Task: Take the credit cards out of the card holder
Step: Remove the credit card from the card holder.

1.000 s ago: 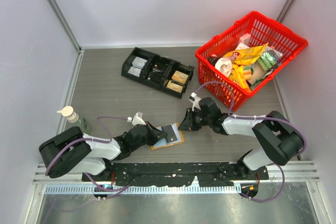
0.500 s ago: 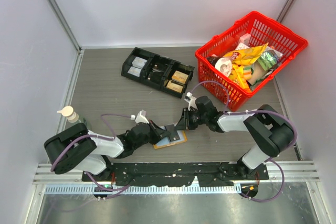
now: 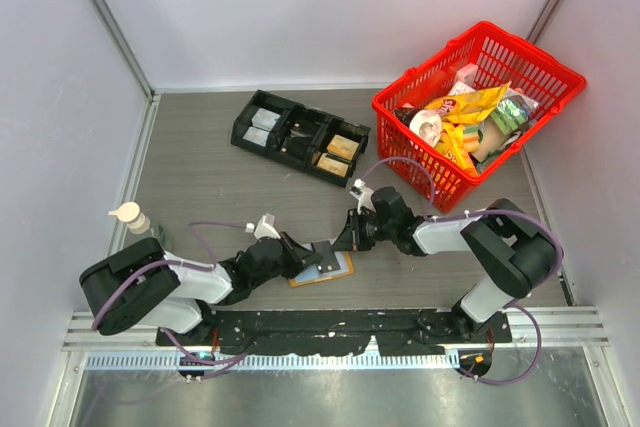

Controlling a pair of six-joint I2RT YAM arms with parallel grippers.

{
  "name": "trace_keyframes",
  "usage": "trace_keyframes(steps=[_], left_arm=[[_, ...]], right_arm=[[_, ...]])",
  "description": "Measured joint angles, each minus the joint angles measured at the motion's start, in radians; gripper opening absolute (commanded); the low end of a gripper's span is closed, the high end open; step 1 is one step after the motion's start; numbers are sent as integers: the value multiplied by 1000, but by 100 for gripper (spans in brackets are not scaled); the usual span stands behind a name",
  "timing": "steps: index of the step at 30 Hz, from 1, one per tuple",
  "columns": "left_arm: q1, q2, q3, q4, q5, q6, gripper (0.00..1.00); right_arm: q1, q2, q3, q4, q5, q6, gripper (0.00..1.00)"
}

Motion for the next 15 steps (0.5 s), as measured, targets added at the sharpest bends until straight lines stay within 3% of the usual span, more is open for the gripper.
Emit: trace_keyframes(steps=[7,15], left_arm=[[0,-31,-26,2,-7,-21,17],[0,-72,-47,5,-11,-43,15]], right_arm=[[4,-4,-15,19,-1,-1,1],[4,-3,-15,19,-1,-3,1]])
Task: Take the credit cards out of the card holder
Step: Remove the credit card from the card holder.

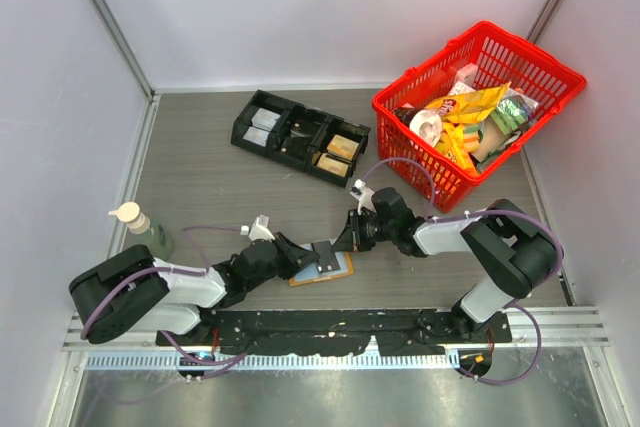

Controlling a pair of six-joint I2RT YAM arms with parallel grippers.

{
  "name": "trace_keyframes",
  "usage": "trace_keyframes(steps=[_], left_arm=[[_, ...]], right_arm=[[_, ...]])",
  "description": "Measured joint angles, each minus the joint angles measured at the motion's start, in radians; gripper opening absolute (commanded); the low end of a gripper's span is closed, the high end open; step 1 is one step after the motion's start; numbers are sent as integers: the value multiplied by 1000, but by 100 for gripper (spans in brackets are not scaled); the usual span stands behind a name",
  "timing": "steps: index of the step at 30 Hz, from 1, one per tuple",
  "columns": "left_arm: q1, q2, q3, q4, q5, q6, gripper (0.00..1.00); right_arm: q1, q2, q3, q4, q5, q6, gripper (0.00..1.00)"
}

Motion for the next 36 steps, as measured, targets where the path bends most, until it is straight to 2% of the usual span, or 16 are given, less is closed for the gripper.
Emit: trace_keyframes(steps=[8,20,23,27,36], left_arm=[[0,-15,-3,-6,-3,-2,6],[0,53,-3,47,3,-2,9],[0,68,-3,69,6,-3,0],[1,67,-5,78,8,-4,0],[1,-78,-38,-24,-10,-3,0]], right_arm=[[0,0,0,0,0,0,1],[0,7,0,7,-7,0,1],[0,7,0,7,-8,0,1],[0,7,0,7,-8,0,1],[-1,27,6,20,-16,1,1]])
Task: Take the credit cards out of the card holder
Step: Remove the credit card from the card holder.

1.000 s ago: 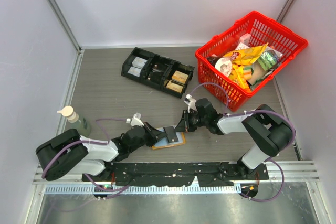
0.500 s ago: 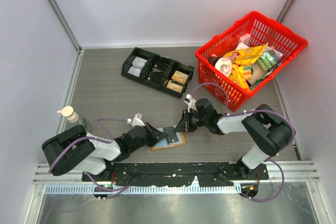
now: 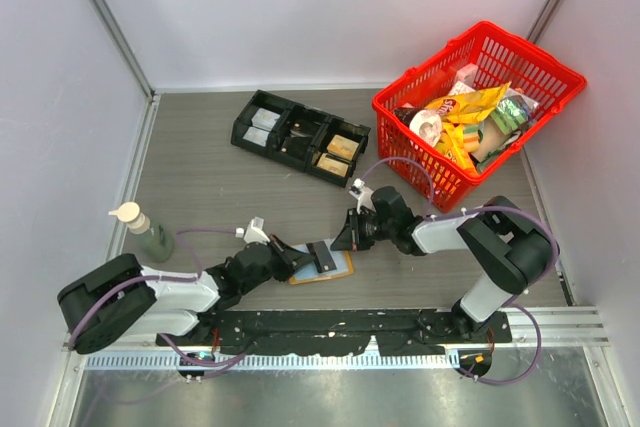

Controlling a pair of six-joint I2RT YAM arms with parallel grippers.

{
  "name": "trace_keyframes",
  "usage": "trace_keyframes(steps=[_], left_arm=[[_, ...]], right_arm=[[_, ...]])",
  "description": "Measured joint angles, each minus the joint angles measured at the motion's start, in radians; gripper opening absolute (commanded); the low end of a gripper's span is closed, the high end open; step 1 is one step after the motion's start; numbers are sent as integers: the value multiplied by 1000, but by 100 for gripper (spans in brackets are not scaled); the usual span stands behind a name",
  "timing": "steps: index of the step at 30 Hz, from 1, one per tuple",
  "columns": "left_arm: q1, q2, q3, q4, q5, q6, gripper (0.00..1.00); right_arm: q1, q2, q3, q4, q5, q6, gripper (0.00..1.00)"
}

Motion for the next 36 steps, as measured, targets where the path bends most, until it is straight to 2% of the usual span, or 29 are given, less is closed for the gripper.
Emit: trace_keyframes(steps=[5,6,7,9,11,15,18,23,26,30,36], left_arm=[[0,-72,-4,-81,-1,1,2],[0,-85,-5,-97,-1,1,9],[0,-97,-6,-107,-2,1,22],[0,-117,-8,-124,-8,4,36],[0,-122,-8,-129,-11,16,42],[0,-111,-5,-140,-14,26,45],[0,-74,11,-135,-15,26,44],[1,16,29,-68,-2,27,36],[4,69,44,-29,12,31,27],[4,114,46,12,28,32,9],[4,65,32,8,23,31,0]], right_arm=[[0,12,8,6,-6,0,1],[0,12,8,6,-7,0,1],[0,12,8,6,-7,0,1],[0,12,8,6,-8,0,1],[0,12,8,6,-8,0,1],[0,13,8,7,-8,0,1],[0,13,8,7,-8,0,1],[0,13,8,8,-9,0,1],[0,13,8,8,-9,0,1],[0,13,8,9,-9,0,1],[0,15,8,12,-11,0,1]])
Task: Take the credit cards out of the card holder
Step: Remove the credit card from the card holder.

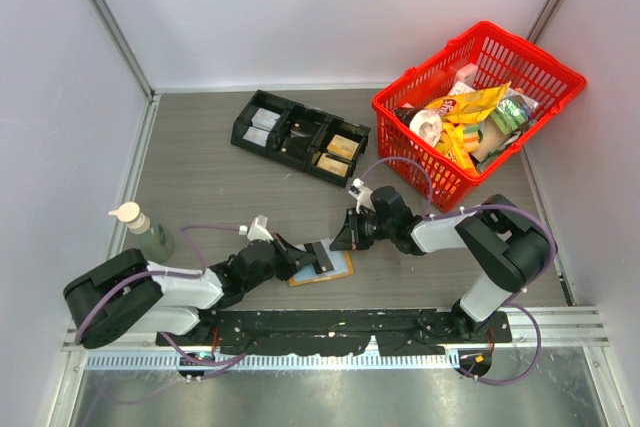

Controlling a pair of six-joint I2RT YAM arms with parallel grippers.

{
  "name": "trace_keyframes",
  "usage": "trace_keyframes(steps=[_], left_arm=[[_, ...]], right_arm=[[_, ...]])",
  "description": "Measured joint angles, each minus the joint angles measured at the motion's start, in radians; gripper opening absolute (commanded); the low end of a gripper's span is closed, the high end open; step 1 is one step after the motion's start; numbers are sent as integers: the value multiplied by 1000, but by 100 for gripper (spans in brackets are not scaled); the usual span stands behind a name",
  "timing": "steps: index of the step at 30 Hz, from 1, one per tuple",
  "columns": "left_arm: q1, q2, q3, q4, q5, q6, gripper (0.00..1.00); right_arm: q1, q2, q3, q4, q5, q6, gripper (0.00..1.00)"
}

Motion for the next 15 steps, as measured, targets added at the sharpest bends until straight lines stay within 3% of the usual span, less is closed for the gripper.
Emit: trace_keyframes(steps=[15], left_arm=[[2,-436,-14,-424,-36,103,0]], right_arm=[[-1,10,1,17,-12,0,1]])
